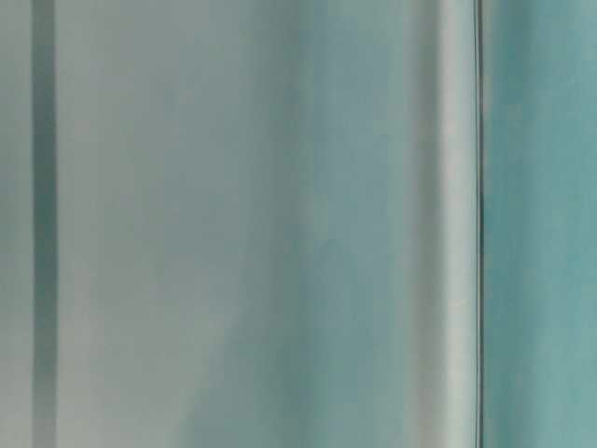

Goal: Insert the USB using both arms.
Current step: 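Move both open grippers down over the USB cable ends, then close left gripper on female USB socket, right gripper on male plug, then lift both held USB ends off the table, then rotate and bring the male plug and socket face to face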

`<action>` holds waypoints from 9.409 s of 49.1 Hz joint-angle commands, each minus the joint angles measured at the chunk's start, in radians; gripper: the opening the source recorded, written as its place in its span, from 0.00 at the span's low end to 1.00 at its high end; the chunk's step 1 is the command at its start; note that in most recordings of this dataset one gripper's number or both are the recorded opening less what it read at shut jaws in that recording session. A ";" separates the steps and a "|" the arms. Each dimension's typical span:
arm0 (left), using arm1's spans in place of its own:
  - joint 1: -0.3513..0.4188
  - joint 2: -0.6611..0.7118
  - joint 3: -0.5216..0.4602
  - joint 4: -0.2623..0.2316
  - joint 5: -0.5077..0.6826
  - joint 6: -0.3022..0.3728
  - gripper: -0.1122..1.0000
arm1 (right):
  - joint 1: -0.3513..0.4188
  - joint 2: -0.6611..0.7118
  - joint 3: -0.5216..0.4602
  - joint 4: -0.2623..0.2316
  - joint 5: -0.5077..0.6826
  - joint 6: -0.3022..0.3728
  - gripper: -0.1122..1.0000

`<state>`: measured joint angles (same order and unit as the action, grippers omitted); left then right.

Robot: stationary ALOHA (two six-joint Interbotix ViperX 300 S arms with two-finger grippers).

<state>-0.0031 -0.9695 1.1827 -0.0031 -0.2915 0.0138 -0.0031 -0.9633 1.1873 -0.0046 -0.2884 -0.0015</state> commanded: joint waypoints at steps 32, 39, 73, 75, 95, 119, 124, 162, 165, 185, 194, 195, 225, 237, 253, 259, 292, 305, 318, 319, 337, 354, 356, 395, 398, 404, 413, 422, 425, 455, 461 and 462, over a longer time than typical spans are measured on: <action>-0.009 0.097 -0.092 -0.031 0.281 -0.021 0.13 | -0.005 0.143 -0.120 -0.008 0.331 0.046 0.10; -0.008 0.178 -0.098 -0.031 0.298 -0.020 0.17 | -0.003 0.245 -0.124 -0.008 0.368 0.052 0.10; 0.064 0.439 -0.084 -0.028 0.316 0.000 0.82 | -0.067 0.696 -0.242 -0.031 0.428 0.051 0.10; 0.064 0.465 -0.084 -0.028 0.316 0.002 0.82 | -0.067 0.716 -0.253 -0.034 0.428 0.052 0.11; 0.064 0.617 -0.112 -0.021 0.302 0.083 0.85 | -0.055 0.884 -0.341 -0.034 0.454 0.054 0.65; 0.064 0.742 -0.172 -0.021 0.301 0.089 0.85 | -0.020 0.942 -0.348 -0.037 0.465 0.057 0.62; 0.063 0.742 -0.172 -0.021 0.299 0.089 0.85 | -0.021 0.951 -0.348 -0.037 0.465 0.055 0.62; 0.064 0.746 -0.163 -0.021 0.313 0.091 0.84 | -0.034 1.034 -0.400 -0.037 0.543 0.057 0.57; 0.064 0.746 -0.163 -0.021 0.313 0.091 0.84 | -0.034 1.034 -0.403 -0.037 0.558 0.055 0.55; 0.064 0.762 -0.170 -0.021 0.324 0.094 0.84 | -0.034 1.032 -0.408 -0.037 0.657 0.055 0.38; 0.064 0.792 -0.195 -0.020 0.347 0.137 0.83 | -0.034 1.019 -0.411 -0.037 0.693 0.054 0.28; 0.064 0.795 -0.198 -0.021 0.347 0.140 0.83 | -0.034 1.017 -0.411 -0.037 0.693 0.054 0.28; 0.064 0.908 -0.222 -0.021 0.255 0.179 0.77 | -0.034 1.006 -0.426 -0.037 0.692 0.054 0.28; 0.066 0.966 -0.241 -0.021 0.225 0.192 0.77 | -0.029 1.008 -0.433 -0.038 0.692 0.054 0.28; 0.075 1.028 -0.281 -0.021 0.238 0.190 0.75 | -0.023 1.006 -0.436 -0.037 0.693 0.054 0.28; 0.074 1.032 -0.278 -0.021 0.275 0.189 0.72 | -0.015 1.006 -0.436 -0.037 0.692 0.054 0.28; 0.061 1.034 -0.291 -0.021 0.391 0.187 0.62 | -0.014 0.992 -0.446 -0.052 0.693 0.052 0.28; 0.049 1.049 -0.304 -0.026 0.411 0.173 0.57 | -0.012 0.992 -0.443 -0.052 0.693 0.052 0.28; 0.011 1.078 -0.305 -0.025 0.419 0.178 0.40 | -0.012 0.992 -0.448 -0.052 0.692 0.052 0.28; 0.009 1.078 -0.304 -0.026 0.422 0.178 0.40 | -0.012 0.991 -0.448 -0.052 0.692 0.052 0.28; -0.011 1.029 -0.370 -0.037 0.509 0.084 0.40 | -0.014 0.904 -0.440 -0.054 0.667 0.049 0.28; -0.005 0.885 -0.454 -0.044 0.850 -0.114 0.33 | -0.011 0.747 -0.420 -0.078 0.660 0.051 0.28; -0.003 0.857 -0.462 -0.049 0.861 -0.114 0.33 | -0.006 0.733 -0.417 -0.078 0.660 0.049 0.28; 0.209 0.551 -0.439 -0.446 0.795 -0.041 0.33 | 0.026 0.575 -0.512 -0.485 0.919 0.124 0.28; 0.227 0.551 -0.454 -0.522 0.816 -0.009 0.33 | 0.032 0.574 -0.515 -0.540 0.933 0.153 0.28; 0.313 0.557 -0.485 -0.741 0.983 0.110 0.33 | 0.061 0.572 -0.508 -0.660 0.953 0.238 0.28; 0.476 0.607 -0.471 -1.141 1.204 0.380 0.33 | 0.120 0.572 -0.482 -0.871 0.960 0.371 0.28; 0.560 0.726 -0.423 -1.466 1.359 0.635 0.33 | 0.235 0.586 -0.446 -1.137 1.131 0.520 0.28; 0.566 0.784 -0.425 -1.536 1.433 0.695 0.33 | 0.267 0.597 -0.433 -1.189 1.227 0.591 0.28; 0.568 1.163 -0.706 -1.595 1.763 0.753 0.33 | 0.434 0.853 -0.477 -1.463 1.411 0.752 0.28; 0.563 1.190 -0.730 -1.588 1.770 0.747 0.33 | 0.445 0.853 -0.488 -1.474 1.411 0.733 0.28; 0.560 1.193 -0.733 -1.588 1.773 0.747 0.33 | 0.446 0.853 -0.488 -1.477 1.411 0.729 0.28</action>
<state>0.5645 0.2255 0.4801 -1.5877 1.4665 0.7639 0.4372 -0.1012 0.7271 -1.4634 1.1198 0.7348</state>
